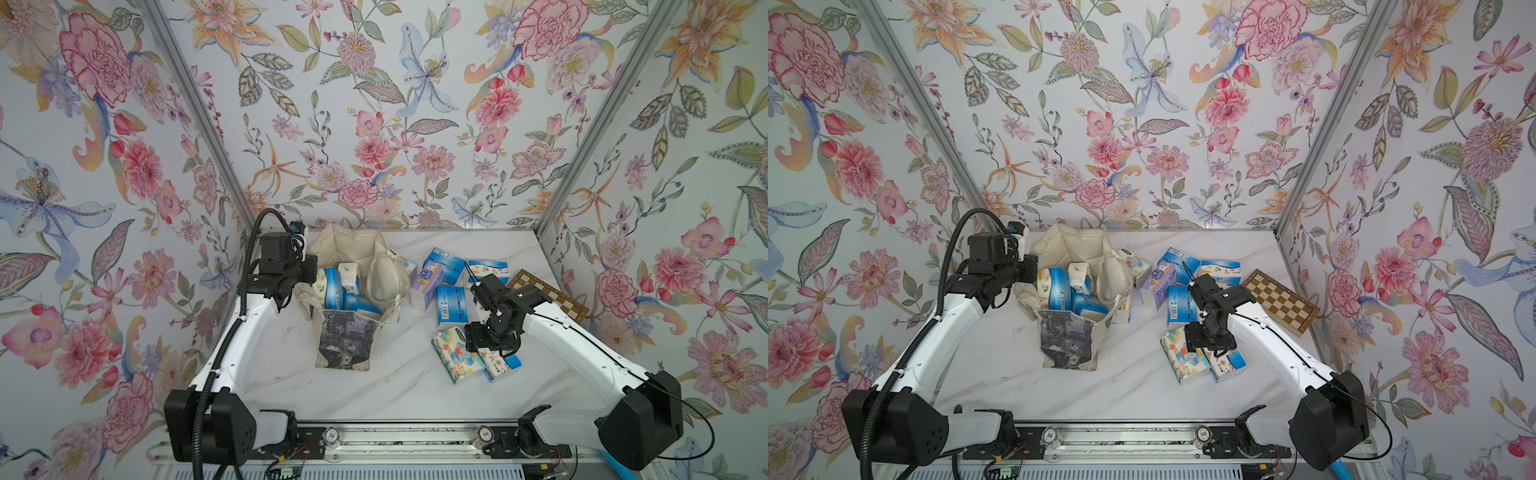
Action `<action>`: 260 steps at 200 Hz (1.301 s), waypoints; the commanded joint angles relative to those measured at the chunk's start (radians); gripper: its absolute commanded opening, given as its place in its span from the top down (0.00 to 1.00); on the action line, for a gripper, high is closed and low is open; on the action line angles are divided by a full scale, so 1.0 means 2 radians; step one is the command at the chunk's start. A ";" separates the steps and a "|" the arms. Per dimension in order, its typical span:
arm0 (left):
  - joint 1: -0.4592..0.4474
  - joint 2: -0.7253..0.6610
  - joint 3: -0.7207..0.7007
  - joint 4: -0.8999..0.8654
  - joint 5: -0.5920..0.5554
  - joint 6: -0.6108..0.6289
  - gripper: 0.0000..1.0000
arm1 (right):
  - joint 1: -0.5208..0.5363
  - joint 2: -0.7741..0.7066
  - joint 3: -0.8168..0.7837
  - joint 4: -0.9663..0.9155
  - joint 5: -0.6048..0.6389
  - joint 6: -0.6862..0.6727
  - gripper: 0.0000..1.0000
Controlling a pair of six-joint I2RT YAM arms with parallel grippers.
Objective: Put tissues into the canvas bag
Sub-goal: Pick up the pack of facial tissues from the center of the board.
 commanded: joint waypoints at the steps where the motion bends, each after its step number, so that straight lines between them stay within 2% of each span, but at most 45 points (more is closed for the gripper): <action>1: 0.003 0.004 -0.007 0.029 0.016 0.002 1.00 | 0.028 0.015 -0.001 0.006 -0.025 0.009 0.19; 41: 0.003 -0.002 -0.011 0.025 0.011 0.004 1.00 | 0.046 0.045 -0.015 0.040 -0.018 0.017 0.13; 85: 0.004 -0.011 -0.013 0.017 0.002 0.009 1.00 | 0.046 0.071 -0.018 0.065 0.015 0.015 0.00; 195: 0.008 -0.012 -0.012 0.010 -0.005 0.011 1.00 | 0.051 0.123 -0.035 0.108 0.041 -0.009 0.01; 226: 0.008 -0.011 -0.011 0.007 -0.006 0.012 1.00 | 0.052 0.139 -0.037 0.122 0.025 -0.018 0.01; 260: 0.010 -0.010 -0.007 0.002 -0.009 0.014 1.00 | 0.052 0.143 -0.035 0.157 -0.063 -0.026 0.01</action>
